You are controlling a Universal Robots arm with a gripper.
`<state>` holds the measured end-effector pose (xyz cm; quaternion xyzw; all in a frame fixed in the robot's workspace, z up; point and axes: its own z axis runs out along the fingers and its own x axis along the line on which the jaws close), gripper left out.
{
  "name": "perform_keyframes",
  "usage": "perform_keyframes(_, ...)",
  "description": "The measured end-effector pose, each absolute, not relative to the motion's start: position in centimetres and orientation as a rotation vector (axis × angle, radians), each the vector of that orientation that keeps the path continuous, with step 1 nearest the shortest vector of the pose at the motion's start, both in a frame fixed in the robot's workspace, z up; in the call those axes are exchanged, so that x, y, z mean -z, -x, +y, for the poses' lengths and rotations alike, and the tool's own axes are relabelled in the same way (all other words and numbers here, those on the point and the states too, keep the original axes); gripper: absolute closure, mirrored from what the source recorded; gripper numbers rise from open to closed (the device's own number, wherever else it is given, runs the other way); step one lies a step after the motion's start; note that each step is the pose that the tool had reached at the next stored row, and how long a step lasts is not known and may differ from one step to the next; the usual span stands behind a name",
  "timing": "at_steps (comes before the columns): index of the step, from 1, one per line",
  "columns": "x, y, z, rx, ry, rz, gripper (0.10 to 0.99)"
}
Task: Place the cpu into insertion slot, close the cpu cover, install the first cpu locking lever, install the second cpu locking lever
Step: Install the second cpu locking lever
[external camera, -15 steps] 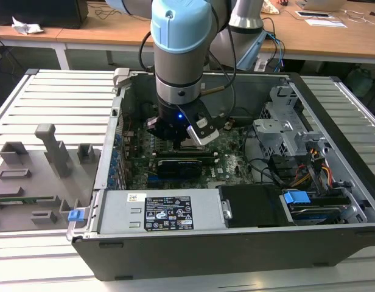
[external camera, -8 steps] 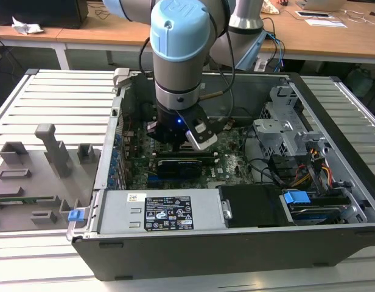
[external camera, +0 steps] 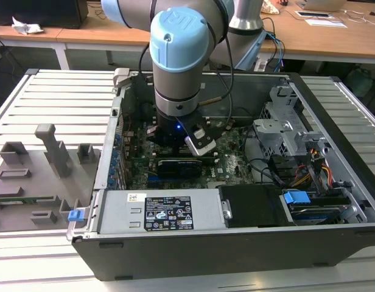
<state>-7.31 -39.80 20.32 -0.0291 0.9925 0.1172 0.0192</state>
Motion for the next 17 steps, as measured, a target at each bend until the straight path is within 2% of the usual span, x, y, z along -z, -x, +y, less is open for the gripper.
perform_keyframes(17,-19.1,8.2,-40.1,-0.473,0.088,3.064,0.98)
